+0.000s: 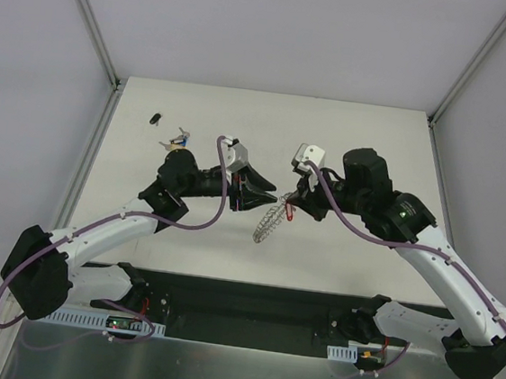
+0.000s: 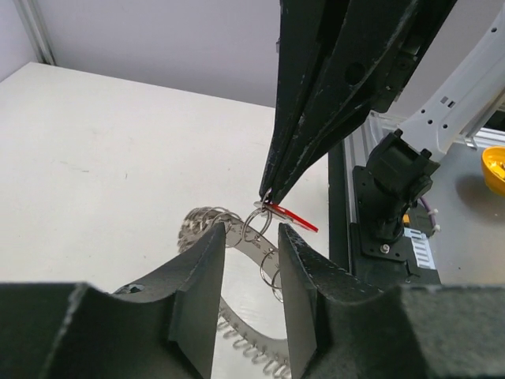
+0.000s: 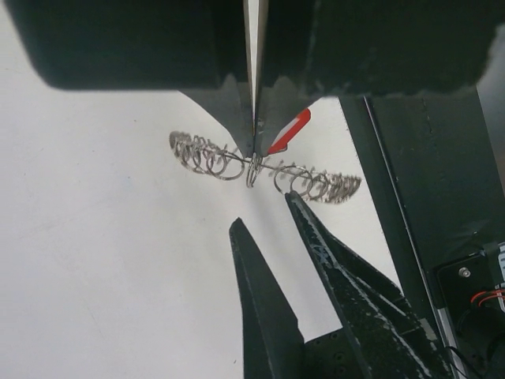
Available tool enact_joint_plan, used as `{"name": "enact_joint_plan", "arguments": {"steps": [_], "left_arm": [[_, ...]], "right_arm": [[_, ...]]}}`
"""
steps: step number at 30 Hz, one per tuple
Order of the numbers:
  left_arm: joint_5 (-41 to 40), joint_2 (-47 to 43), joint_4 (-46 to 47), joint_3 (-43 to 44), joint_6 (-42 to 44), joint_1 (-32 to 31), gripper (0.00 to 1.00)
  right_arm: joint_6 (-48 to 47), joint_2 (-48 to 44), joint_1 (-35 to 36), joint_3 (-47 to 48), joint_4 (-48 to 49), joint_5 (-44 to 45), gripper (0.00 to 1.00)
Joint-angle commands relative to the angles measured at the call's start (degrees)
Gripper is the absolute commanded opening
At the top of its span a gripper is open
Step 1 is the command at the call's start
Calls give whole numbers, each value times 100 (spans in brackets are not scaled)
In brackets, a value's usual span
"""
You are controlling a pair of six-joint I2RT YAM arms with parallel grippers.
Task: Put the keys on the keyring
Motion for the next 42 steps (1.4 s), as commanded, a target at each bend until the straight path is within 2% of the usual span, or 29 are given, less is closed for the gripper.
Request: {"name": "enact_joint_plan", "arguments": {"steps": [1, 9, 19, 29, 37, 42], "left_arm": [[262, -105, -1087, 510, 758, -18, 33], [861, 194, -2055, 1133, 1515, 26, 34], [1907, 844, -2223, 1609, 1639, 35, 27], [2214, 1064, -2223, 1653, 1568, 44, 19], [2232, 1126, -2232, 1724, 1524, 35, 3], [2241, 1109, -2293, 1724, 1507, 35, 0]], "right_arm": [[-323, 31, 43, 385, -183, -230, 1], [-508, 84, 70, 455, -421, -371, 1], [-534, 31, 96, 429, -465, -415, 1], [-473, 31, 122, 376, -386, -389, 1], [-438, 75, 157, 385, -359, -371, 1], [-482, 84, 166, 402, -403, -292, 1]]}}
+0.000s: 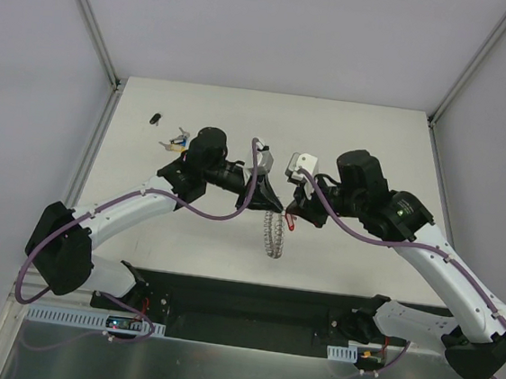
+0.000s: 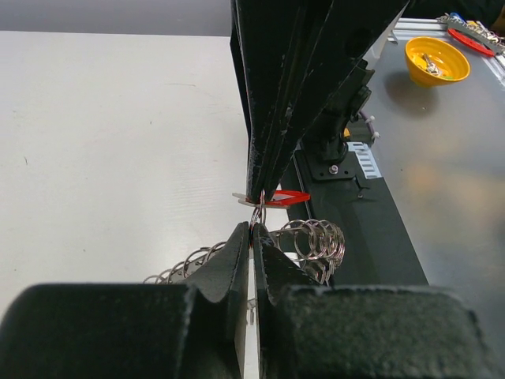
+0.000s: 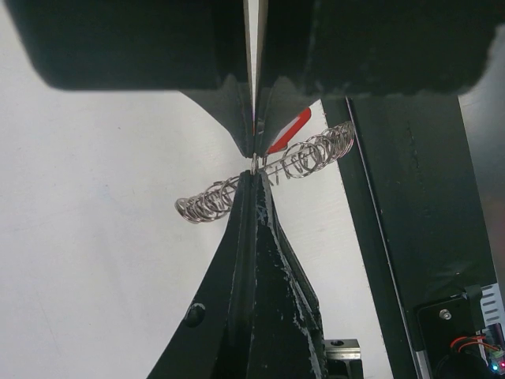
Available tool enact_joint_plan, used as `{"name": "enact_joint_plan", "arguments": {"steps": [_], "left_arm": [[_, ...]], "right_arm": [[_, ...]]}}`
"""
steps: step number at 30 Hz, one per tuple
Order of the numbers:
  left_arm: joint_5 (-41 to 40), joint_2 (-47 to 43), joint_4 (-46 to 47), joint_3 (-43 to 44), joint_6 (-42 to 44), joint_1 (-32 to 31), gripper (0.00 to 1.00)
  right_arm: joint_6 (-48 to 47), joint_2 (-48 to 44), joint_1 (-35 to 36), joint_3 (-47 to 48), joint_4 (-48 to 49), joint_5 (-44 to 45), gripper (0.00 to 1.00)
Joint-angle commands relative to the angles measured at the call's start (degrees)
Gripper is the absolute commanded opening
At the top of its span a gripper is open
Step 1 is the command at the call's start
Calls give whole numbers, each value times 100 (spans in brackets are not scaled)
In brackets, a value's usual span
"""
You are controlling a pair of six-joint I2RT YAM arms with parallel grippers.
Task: Put the keys on the keyring
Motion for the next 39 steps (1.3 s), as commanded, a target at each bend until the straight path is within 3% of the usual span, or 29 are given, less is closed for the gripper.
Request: {"name": "enact_joint_plan", "arguments": {"steps": [1, 7, 19, 29, 39], "left_arm": [[270, -50, 6, 244, 31, 24, 0], [-441, -313, -100, 209, -73, 77, 0], [-873, -612, 489, 33, -865, 279, 0], [-1391, -595, 2307, -547, -2042, 270, 0], [-1638, -840, 2415, -986, -1876, 218, 0]], "right_arm": [[-71, -34, 24, 256, 187, -34, 1], [-167, -148, 33, 142, -15, 273, 1], [-124, -394, 24, -394, -139, 616, 1], [289, -263, 33, -579, 696, 370, 1], [123, -166, 42, -149, 829, 704, 1]]}}
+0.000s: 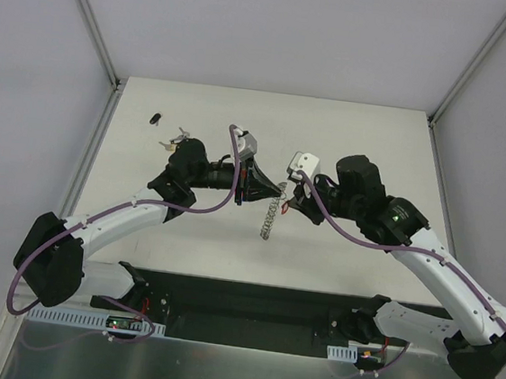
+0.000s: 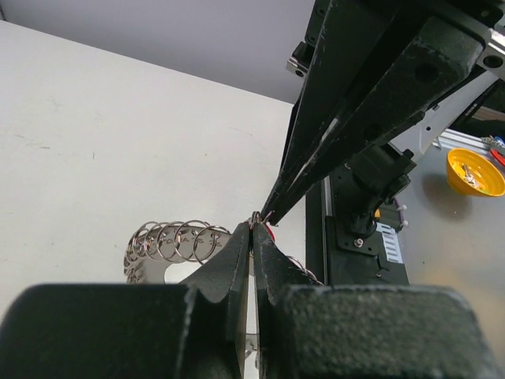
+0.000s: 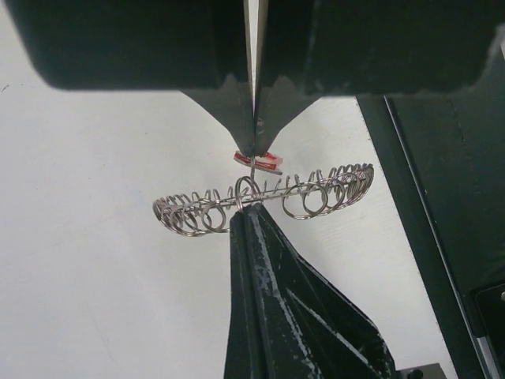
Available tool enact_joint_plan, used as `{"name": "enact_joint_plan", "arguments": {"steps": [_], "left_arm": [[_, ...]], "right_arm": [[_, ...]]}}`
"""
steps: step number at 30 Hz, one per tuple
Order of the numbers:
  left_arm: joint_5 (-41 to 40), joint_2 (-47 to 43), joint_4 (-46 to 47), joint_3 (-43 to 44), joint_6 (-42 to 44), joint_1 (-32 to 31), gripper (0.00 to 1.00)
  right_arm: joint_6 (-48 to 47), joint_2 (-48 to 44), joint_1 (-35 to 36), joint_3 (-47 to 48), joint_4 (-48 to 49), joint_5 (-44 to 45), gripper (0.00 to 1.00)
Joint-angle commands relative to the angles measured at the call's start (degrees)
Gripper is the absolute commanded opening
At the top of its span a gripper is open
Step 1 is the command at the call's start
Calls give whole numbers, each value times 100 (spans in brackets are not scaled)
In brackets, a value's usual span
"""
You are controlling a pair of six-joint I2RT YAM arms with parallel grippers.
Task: Put the keys on the keyring
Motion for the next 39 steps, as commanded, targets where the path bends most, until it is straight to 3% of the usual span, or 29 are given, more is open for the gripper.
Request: {"name": "enact_joint_plan", "arguments": {"steps": [1, 6, 13, 17, 22, 23, 29, 39], "left_arm": [[-195, -419, 408, -182, 144, 30, 0], [-107, -656, -216, -279, 715, 30, 25], [121, -587, -560, -87, 1085, 30, 37], [332, -385, -621, 46, 1024, 30, 39], [253, -227, -875, -24, 1032, 30, 42], [236, -148, -955, -33, 1041, 21, 42], [-167, 186, -1288, -112, 1128, -198, 47], [-1012, 1566, -2300, 731, 1788, -787, 55]], "right_arm": [[-105, 101, 15, 503, -34, 44, 1], [-359, 224, 7, 828, -377, -96, 1], [-492, 374, 33, 1057, -642, -290, 1], [-527, 400, 24, 1014, -747, -211, 1], [-27, 339, -133, 566, -809, 526, 3], [331, 330, -369, 469, -818, 606, 12], [1318, 488, -1337, -216, -932, 676, 33], [2171, 1445, -1707, -709, -722, 1186, 35]]}}
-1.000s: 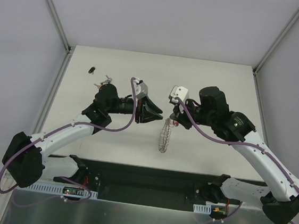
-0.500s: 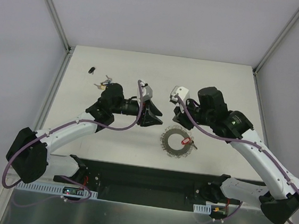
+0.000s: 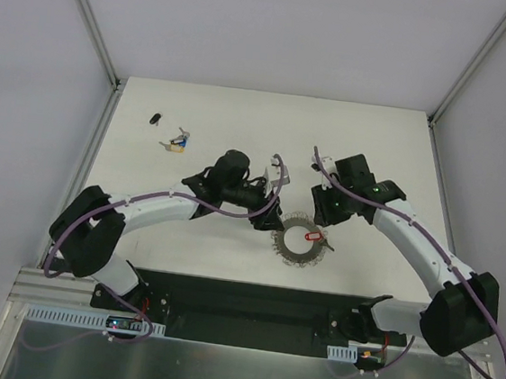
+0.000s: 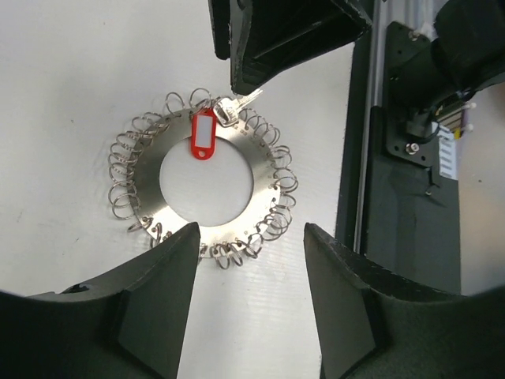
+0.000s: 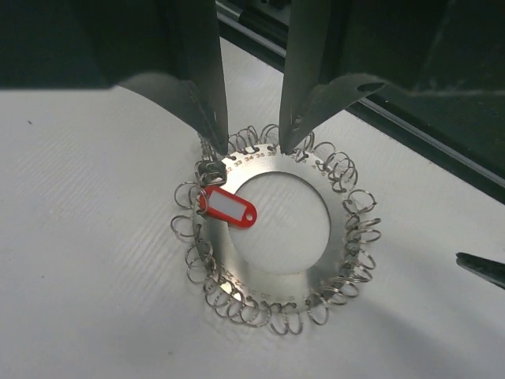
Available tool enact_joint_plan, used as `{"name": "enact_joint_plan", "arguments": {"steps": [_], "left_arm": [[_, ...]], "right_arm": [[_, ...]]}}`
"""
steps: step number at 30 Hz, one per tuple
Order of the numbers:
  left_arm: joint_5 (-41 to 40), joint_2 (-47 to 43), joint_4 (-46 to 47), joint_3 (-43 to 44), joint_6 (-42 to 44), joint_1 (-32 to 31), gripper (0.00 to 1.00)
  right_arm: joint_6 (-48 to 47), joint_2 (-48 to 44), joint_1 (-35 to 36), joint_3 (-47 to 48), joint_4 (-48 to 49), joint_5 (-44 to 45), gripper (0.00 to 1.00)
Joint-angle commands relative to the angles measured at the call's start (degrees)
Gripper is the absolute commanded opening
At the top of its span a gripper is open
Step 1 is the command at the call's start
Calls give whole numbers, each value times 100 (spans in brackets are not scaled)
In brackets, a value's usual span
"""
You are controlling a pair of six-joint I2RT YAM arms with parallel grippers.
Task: Put the keys on the keyring
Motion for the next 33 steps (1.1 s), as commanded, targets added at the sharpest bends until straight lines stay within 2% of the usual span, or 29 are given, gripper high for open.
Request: {"name": "enact_joint_plan", "arguments": {"steps": [1, 8, 20, 27, 29, 33], "left_arm": [[-518, 506, -375, 497, 444, -235, 55], [-642, 1393, -375, 638, 532, -296, 56], [-730, 2291, -524, 867, 356, -384, 57], [-1186, 2318, -884, 666, 215, -367, 53], [-1485, 2248, -1042, 604, 215, -349, 49], [-1810, 2037, -1183, 192, -232, -139, 48]], "right_arm": [[597, 385, -125, -97, 138, 441, 35], [1054, 940, -371, -211, 278, 609, 25], [1450, 1344, -591, -677, 507, 442, 23], [1512, 1537, -591, -774, 621, 275, 22], [1503, 1573, -521, -748, 674, 205, 23], [1424, 1661, -152, -485, 604, 414, 27]]}}
